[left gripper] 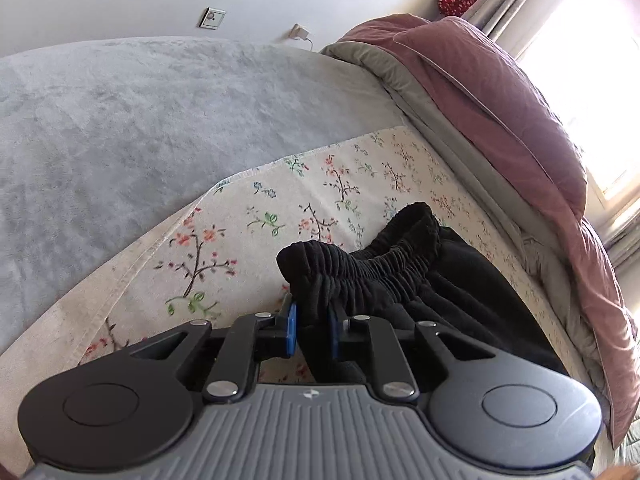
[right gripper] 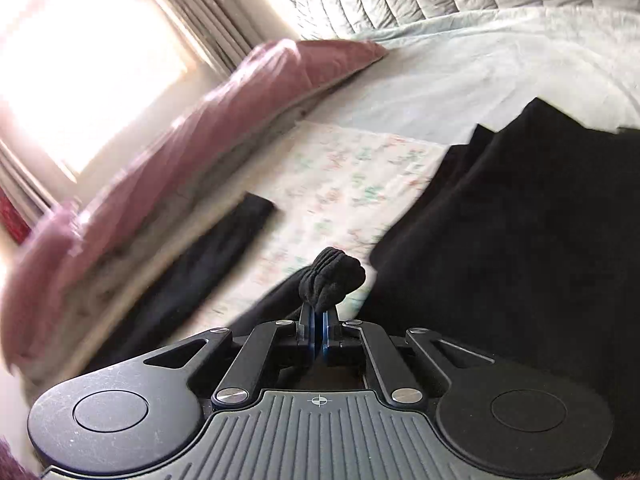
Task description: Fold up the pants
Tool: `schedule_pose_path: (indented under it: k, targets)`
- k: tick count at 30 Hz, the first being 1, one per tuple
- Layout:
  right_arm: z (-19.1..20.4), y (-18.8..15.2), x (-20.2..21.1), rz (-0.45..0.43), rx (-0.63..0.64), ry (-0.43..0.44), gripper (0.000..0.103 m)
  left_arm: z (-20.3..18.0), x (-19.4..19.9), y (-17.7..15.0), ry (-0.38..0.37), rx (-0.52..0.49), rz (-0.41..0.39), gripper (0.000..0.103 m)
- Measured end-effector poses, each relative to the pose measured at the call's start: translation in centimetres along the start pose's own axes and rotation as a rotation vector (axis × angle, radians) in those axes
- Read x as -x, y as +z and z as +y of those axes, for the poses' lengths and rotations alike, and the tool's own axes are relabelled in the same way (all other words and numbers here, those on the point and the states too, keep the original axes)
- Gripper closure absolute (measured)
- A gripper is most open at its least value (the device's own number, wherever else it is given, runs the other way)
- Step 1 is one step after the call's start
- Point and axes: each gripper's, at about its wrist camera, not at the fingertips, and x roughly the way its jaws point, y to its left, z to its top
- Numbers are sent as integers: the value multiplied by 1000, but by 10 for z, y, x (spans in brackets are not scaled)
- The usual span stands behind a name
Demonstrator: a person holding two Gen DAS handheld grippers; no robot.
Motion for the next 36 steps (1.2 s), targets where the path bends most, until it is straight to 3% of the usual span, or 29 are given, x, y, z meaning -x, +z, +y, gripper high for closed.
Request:
schedule_pose_path:
  k: [8, 16, 26, 31, 34, 36]
  targets:
    - [-1, -6, 13, -27, 55, 21, 100, 9, 21, 2, -20, 20, -21, 65]
    - [-9, -4, 15, -4, 3, 94, 100, 22, 26, 6, -27, 41, 3, 65]
    - [5, 1, 63, -75, 33, 204, 100, 52, 84, 27, -52, 111, -46, 66]
    - [19, -4, 48, -33, 47, 195, 100, 56, 67, 26, -14, 139, 54, 65]
    - [17, -7, 31, 0, -7, 186, 100, 49, 64, 27, -19, 93, 33, 65]
    - [21, -8, 34, -30, 16, 191, 100, 42, 65, 29, -18, 56, 19, 65]
